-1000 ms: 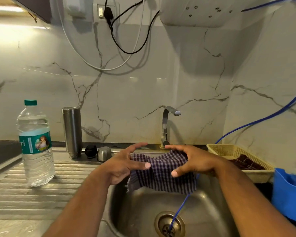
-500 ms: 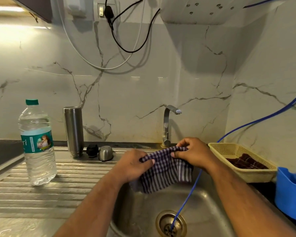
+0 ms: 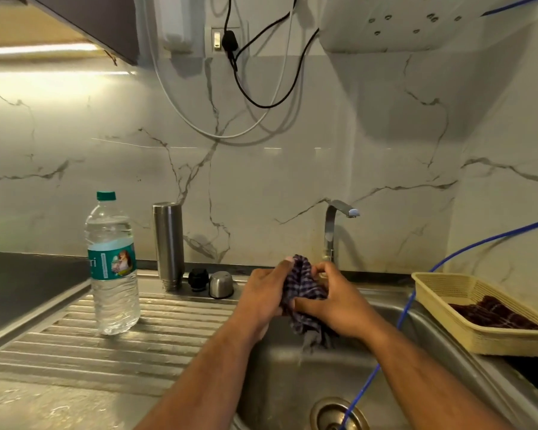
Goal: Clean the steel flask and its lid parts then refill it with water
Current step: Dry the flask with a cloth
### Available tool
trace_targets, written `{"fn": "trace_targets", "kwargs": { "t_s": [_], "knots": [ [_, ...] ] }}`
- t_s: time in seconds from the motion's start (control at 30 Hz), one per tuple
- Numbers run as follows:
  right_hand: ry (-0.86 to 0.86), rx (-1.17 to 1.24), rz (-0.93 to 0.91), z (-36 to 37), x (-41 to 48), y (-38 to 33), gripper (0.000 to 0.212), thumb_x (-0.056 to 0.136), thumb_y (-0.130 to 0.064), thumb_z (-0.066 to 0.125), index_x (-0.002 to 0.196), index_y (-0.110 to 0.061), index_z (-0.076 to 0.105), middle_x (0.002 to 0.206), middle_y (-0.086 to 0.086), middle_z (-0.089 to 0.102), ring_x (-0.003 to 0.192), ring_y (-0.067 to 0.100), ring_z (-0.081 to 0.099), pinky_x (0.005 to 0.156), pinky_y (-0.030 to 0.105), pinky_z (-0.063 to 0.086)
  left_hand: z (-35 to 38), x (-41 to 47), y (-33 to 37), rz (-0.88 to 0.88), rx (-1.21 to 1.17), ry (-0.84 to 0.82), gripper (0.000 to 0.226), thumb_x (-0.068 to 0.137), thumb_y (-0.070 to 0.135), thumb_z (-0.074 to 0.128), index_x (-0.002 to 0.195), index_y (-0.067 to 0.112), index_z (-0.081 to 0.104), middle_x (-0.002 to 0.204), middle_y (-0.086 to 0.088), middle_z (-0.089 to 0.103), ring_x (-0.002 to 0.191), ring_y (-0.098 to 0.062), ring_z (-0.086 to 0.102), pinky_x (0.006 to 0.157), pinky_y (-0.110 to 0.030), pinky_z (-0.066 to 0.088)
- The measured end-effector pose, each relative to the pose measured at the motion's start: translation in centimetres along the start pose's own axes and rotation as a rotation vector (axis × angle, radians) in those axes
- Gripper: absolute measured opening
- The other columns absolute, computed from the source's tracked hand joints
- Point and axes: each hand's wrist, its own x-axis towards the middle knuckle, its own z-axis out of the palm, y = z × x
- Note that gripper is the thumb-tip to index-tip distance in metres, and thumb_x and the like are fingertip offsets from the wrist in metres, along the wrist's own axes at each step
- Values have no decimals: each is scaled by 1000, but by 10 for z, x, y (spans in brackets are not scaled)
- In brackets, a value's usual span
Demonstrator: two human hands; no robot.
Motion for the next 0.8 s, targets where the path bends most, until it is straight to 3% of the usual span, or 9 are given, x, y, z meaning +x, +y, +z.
{"fn": "trace_targets", "kwargs": {
  "t_s": [0.13, 0.2, 0.27, 0.33, 0.4, 0.47, 0.57, 0.67, 0.8],
  "knots": [
    [87, 550, 186, 11, 11, 6, 54, 85, -18, 81, 131, -23, 53, 113, 7, 74, 94, 23, 76, 88, 44, 61, -17, 10, 9, -7, -51, 169, 50, 107, 45, 42, 92, 12, 76, 89, -6, 79, 88, -26, 75, 79, -42, 59],
    [127, 704, 234, 15, 15, 8, 51, 86, -11, 79, 130, -16, 53, 110, 13, 74, 93, 27, 76, 87, 44, 61, -36, 33, 7, 24, 31, 333, 33, 104, 33, 49, 92, 14, 73, 96, -9, 77, 87, -26, 72, 75, -41, 58],
    [141, 755, 249, 16, 17, 11, 51, 85, -10, 79, 129, -15, 54, 109, 14, 75, 92, 28, 76, 89, 46, 60, -62, 60, 4, 84, 233, 504, 17, 99, 26, 57, 107, 16, 68, 113, -10, 70, 92, -21, 65, 76, -36, 53],
    [136, 743, 240, 17, 16, 11, 49, 85, -10, 79, 126, -16, 55, 108, 14, 75, 93, 28, 76, 92, 49, 59, -90, 83, 3, 67, 402, 645, 48, 95, 28, 64, 138, 13, 49, 137, -14, 52, 114, -26, 54, 92, -37, 47],
    [128, 731, 226, 18, 15, 9, 43, 86, -9, 78, 120, -19, 56, 108, 13, 75, 94, 28, 76, 94, 50, 58, -114, 101, 3, 19, 578, 764, 85, 91, 35, 70, 155, 8, 21, 153, -21, 29, 136, -38, 36, 110, -45, 36],
    [117, 736, 209, 19, 13, 6, 37, 86, -8, 77, 113, -23, 56, 107, 12, 75, 93, 27, 76, 93, 49, 59, -134, 118, -1, -17, 664, 802, 106, 89, 40, 72, 159, 5, 0, 162, -26, 9, 147, -43, 17, 120, -49, 24],
    [106, 747, 184, 19, 11, 2, 34, 87, -8, 76, 108, -26, 57, 104, 10, 76, 91, 25, 77, 86, 43, 60, -160, 144, -5, -82, 581, 806, 120, 89, 43, 74, 158, 7, -18, 166, -24, -12, 154, -44, -6, 124, -54, 8],
    [92, 746, 158, 19, 8, 1, 33, 87, -8, 76, 104, -29, 57, 95, 4, 78, 87, 22, 77, 80, 39, 60, -177, 161, -7, -146, 524, 776, 126, 86, 42, 78, 157, 5, -19, 168, -24, -8, 155, -43, -3, 125, -54, 7],
    [81, 754, 147, 17, 9, 2, 32, 89, -9, 74, 104, -30, 56, 83, -1, 79, 84, 22, 77, 74, 37, 59, -198, 184, -21, -164, 463, 798, 111, 79, 34, 85, 155, 7, 9, 155, -25, 35, 144, -44, 34, 119, -57, 30]
  ]
}}
